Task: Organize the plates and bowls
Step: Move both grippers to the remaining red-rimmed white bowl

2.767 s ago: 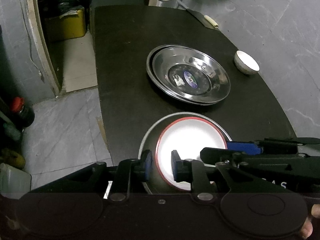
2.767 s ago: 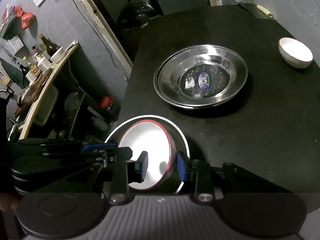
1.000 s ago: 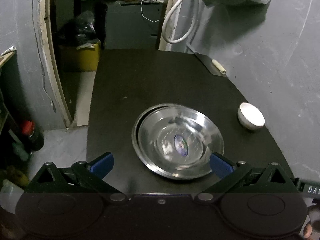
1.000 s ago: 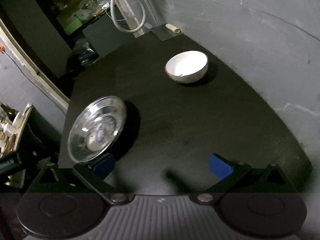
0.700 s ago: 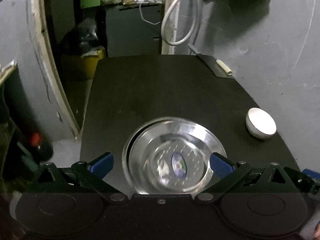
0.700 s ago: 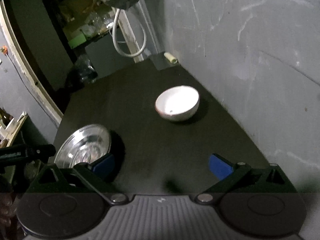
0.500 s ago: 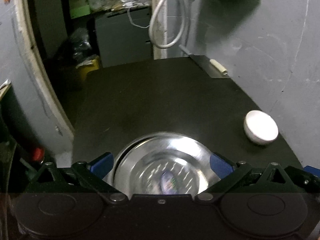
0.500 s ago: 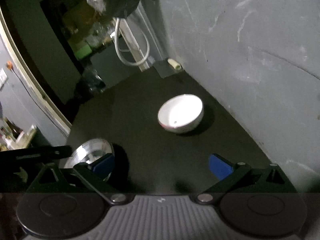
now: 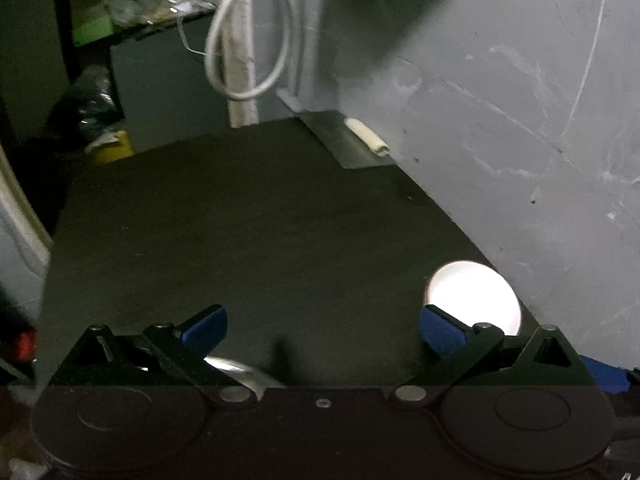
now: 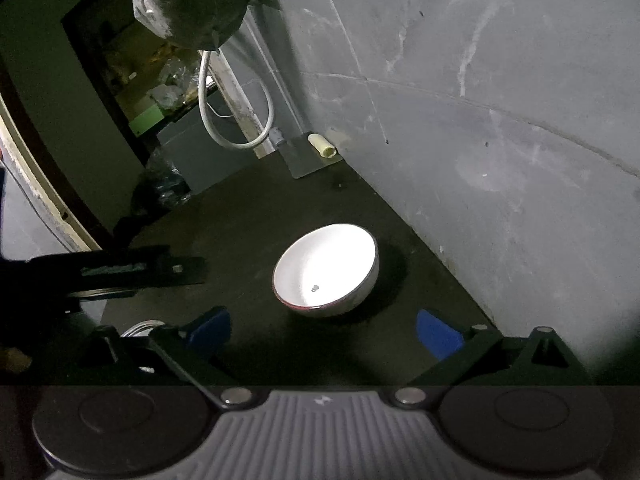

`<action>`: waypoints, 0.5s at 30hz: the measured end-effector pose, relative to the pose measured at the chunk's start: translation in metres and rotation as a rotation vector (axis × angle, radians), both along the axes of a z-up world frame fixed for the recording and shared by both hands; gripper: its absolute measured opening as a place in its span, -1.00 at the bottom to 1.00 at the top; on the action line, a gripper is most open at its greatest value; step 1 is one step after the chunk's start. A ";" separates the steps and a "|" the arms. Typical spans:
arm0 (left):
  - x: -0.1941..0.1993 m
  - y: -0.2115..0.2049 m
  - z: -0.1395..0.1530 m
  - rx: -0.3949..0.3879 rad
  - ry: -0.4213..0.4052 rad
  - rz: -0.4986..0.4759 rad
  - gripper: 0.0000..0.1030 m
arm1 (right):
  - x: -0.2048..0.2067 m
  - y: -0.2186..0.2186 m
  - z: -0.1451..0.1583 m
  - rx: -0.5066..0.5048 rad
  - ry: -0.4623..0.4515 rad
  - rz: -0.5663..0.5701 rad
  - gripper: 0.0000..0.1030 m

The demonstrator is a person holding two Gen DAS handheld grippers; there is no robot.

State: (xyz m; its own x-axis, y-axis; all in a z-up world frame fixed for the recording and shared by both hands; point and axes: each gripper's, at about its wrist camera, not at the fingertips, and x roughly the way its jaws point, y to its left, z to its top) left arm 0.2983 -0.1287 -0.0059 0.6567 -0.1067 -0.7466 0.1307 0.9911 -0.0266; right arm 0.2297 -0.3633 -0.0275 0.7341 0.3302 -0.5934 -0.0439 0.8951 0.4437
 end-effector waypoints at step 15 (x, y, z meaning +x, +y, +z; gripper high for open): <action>0.033 -0.031 -0.026 -0.025 0.067 -0.109 0.79 | 0.024 -0.005 -0.009 -0.003 0.003 -0.063 0.53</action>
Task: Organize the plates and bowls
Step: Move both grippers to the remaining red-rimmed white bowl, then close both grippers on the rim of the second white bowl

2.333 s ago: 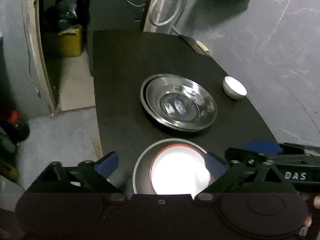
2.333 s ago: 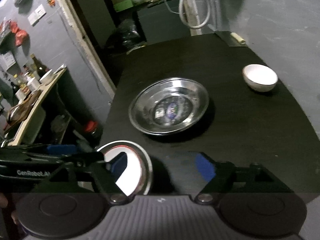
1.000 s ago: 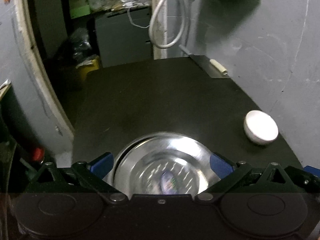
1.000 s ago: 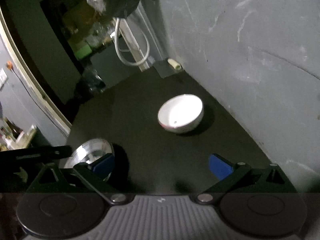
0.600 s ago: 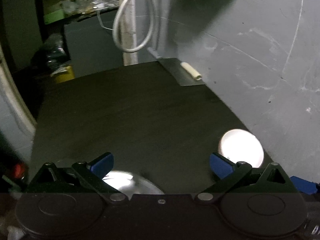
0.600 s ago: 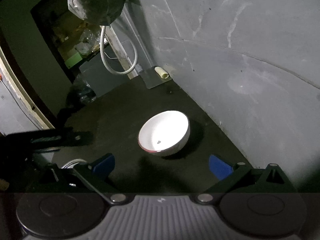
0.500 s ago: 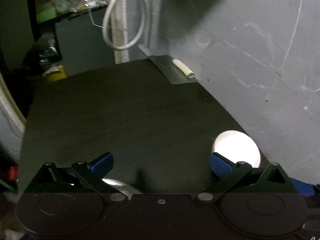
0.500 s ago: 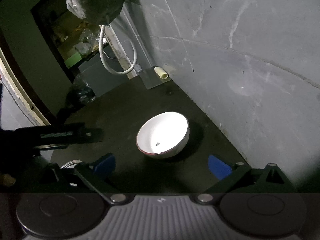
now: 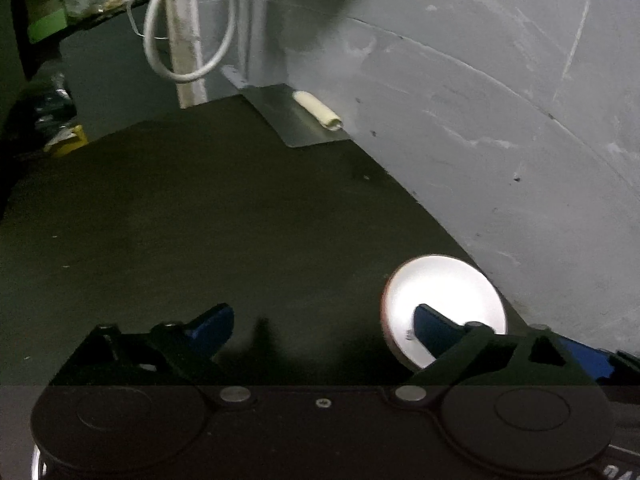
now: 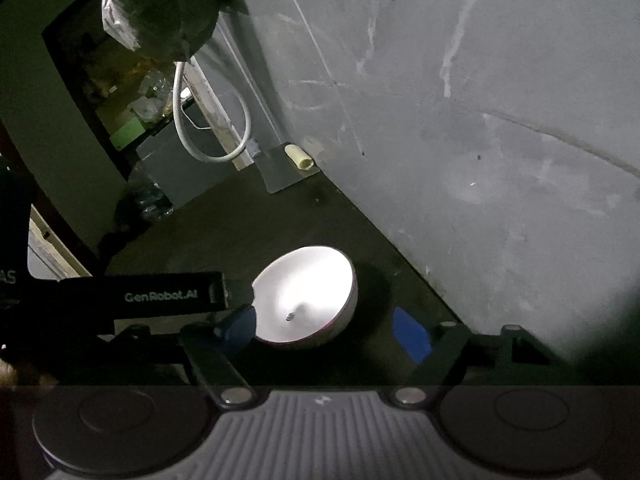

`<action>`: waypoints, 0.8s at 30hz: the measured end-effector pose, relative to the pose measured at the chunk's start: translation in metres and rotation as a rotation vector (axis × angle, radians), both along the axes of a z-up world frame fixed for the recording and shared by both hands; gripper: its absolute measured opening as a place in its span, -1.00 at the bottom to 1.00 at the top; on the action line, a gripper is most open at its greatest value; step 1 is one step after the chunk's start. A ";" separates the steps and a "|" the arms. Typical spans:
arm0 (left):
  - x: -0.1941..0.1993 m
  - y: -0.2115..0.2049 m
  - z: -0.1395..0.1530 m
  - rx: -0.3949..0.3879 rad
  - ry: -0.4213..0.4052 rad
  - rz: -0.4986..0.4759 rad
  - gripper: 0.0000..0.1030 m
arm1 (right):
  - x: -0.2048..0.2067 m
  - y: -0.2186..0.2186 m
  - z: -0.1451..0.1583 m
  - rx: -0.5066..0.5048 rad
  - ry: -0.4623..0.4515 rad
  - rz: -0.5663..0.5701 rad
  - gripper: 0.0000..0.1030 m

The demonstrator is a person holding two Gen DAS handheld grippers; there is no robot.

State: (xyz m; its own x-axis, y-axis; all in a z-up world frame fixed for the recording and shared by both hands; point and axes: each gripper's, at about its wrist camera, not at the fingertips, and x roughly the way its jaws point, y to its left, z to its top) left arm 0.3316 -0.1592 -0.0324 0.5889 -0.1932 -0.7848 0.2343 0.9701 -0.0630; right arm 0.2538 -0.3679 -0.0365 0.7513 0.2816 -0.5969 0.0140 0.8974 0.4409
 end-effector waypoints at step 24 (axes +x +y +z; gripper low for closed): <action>0.012 -0.009 -0.018 -0.140 0.121 -0.064 -0.52 | 0.025 0.007 -0.016 -0.011 0.070 0.035 -0.22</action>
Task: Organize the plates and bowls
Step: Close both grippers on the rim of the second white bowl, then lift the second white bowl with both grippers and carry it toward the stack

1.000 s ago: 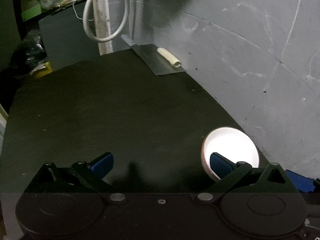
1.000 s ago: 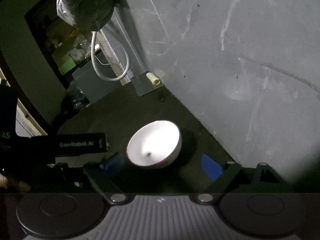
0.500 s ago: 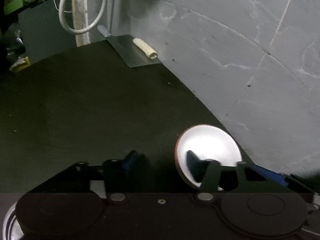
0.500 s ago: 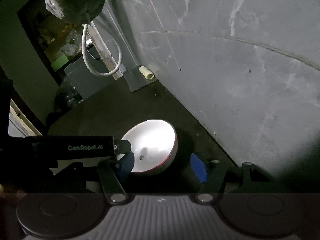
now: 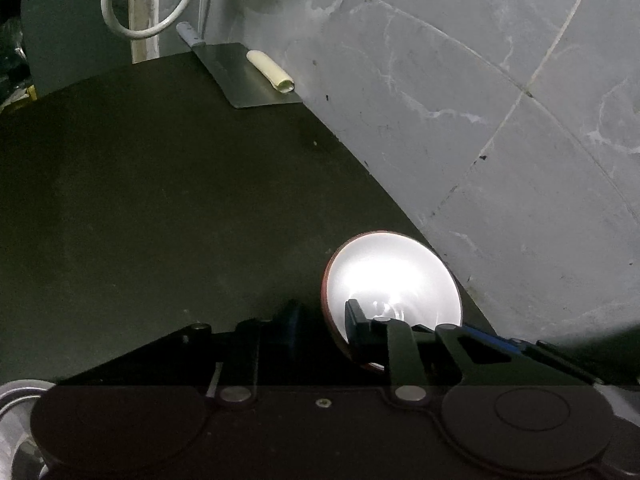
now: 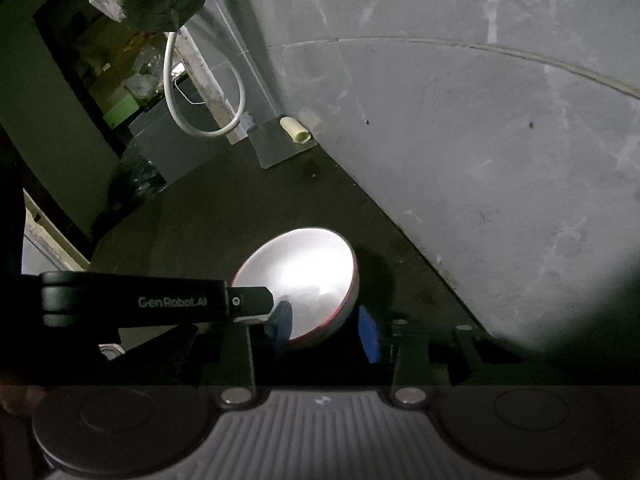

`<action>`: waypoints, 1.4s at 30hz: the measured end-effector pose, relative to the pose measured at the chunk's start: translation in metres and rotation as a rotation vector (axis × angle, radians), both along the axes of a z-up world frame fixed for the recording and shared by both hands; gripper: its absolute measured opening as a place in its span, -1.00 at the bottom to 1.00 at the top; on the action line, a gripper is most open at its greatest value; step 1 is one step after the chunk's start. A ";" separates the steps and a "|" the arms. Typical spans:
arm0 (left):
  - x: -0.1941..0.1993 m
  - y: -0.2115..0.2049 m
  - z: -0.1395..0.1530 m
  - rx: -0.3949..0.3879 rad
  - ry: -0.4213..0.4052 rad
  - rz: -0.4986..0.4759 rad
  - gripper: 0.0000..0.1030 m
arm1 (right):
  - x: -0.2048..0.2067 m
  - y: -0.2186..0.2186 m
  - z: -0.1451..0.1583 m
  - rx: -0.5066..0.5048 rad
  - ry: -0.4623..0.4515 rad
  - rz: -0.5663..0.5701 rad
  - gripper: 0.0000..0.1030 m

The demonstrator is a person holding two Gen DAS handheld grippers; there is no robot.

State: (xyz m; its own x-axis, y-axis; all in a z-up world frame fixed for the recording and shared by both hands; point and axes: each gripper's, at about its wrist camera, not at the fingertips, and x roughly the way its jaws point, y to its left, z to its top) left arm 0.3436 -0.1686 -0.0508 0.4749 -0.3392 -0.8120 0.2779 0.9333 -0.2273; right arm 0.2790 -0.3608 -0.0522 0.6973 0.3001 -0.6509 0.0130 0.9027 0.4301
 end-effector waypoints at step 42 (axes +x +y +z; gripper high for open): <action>-0.084 0.036 0.075 -0.079 -0.153 0.017 -0.71 | -0.077 0.021 0.074 -0.001 -0.184 0.045 -0.29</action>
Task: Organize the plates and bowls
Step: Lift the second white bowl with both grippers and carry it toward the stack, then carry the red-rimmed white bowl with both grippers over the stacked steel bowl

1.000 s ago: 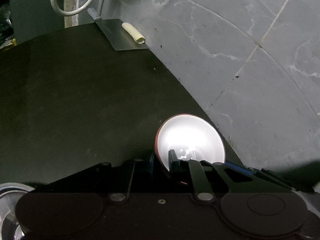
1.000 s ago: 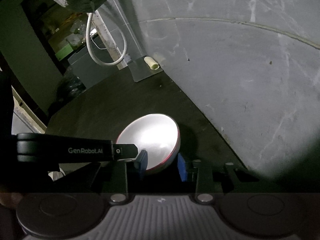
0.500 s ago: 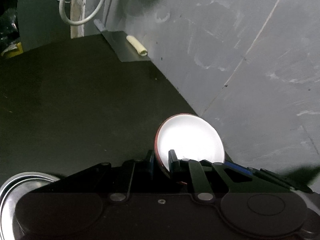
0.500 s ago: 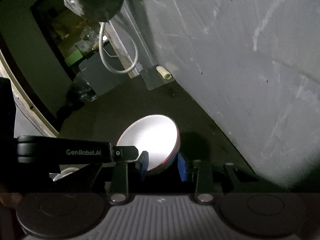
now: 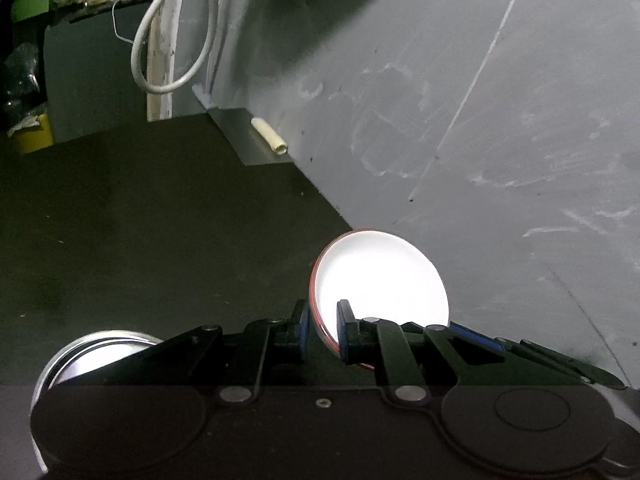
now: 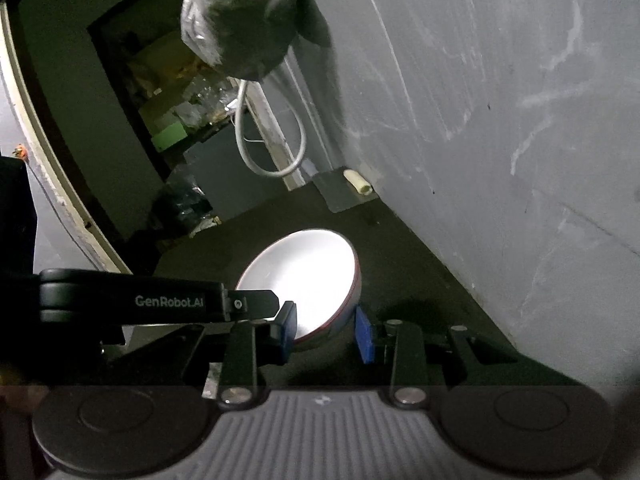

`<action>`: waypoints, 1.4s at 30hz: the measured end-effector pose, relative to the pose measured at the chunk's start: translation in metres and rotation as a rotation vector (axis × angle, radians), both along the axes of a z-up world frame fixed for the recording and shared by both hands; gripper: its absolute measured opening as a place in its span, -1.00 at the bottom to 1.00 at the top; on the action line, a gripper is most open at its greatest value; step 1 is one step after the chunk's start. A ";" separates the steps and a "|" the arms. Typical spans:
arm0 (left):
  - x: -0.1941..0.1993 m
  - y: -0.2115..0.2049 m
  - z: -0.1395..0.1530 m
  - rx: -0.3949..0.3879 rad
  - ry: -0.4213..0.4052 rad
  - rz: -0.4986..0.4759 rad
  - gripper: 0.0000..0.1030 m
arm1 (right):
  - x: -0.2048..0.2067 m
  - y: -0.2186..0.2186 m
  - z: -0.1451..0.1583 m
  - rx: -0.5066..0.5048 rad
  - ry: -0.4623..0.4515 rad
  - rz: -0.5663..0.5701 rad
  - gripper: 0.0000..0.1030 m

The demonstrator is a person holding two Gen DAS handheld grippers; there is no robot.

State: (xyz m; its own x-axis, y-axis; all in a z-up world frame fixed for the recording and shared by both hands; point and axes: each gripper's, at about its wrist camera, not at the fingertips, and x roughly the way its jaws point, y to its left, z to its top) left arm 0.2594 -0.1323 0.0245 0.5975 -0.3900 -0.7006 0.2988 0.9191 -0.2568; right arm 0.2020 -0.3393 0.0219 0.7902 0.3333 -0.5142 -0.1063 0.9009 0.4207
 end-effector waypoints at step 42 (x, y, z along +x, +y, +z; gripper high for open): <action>-0.188 0.162 0.046 -0.036 -0.130 0.207 -0.71 | -0.147 0.144 0.055 -0.026 -0.148 0.217 -0.29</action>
